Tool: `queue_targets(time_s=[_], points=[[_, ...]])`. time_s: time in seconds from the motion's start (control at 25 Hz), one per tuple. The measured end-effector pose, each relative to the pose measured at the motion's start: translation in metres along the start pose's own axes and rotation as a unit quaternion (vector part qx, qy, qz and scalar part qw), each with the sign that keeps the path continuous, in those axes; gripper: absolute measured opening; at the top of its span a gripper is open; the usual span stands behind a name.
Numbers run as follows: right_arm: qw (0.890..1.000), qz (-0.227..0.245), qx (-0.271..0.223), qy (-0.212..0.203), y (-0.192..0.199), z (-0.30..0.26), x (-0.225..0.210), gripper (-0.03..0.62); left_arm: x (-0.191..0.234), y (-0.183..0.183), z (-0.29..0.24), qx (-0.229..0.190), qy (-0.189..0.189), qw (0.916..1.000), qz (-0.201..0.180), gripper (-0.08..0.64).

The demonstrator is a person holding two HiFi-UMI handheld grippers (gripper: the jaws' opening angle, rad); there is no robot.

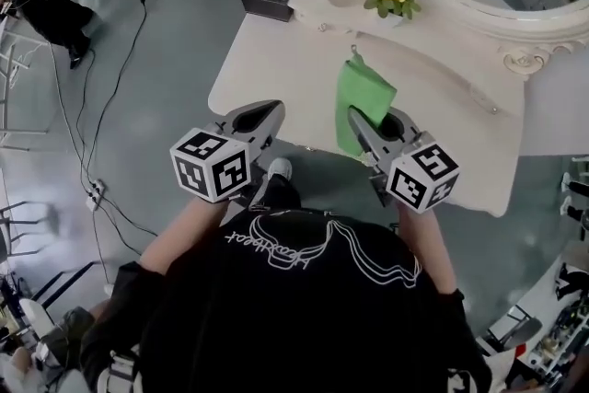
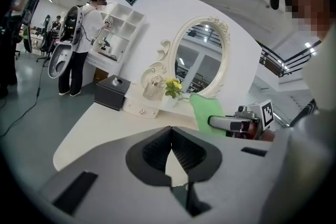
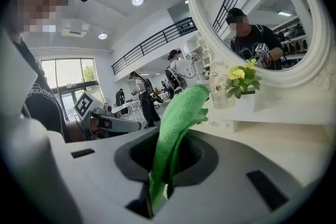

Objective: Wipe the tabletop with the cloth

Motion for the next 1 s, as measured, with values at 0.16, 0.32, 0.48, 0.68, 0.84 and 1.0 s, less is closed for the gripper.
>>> queue_targets(time_s=[0.16,0.32,0.48,0.68,0.84,1.0], points=[[1.0,0.006,0.023,-0.013,-0.008,-0.055,0.009,0.058,0.041,-0.017,0.01,-0.004,-0.003,0.9999,0.011,0.003],[0.999,0.014,0.045,-0.023,-0.011,-0.104,0.019,0.058,0.08,-0.031,0.023,-0.01,-0.014,0.9996,0.022,0.003],[0.997,0.017,0.063,-0.028,-0.012,-0.148,0.027,0.058,0.119,-0.038,0.034,-0.024,-0.024,0.9985,0.044,0.003],[0.996,0.027,0.082,-0.025,-0.011,-0.196,0.031,0.058,0.16,-0.043,0.044,-0.03,-0.044,0.9972,0.052,0.003],[0.994,0.041,0.1,-0.017,-0.007,-0.224,0.033,0.058,0.182,-0.05,0.052,-0.034,-0.053,0.9967,0.052,0.003],[0.992,0.052,0.118,-0.017,-0.003,-0.251,0.039,0.058,0.197,-0.055,0.057,-0.038,-0.055,0.9963,0.054,0.003]])
Point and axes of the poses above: the fingertips, and each gripper's own axes: z backward along the fingers, x to its left, y out of its underside, the point moved 3 cm from there along z, backward along the fingers, and after that the axes turned 8 degrees about y, right-handed, at the moved point
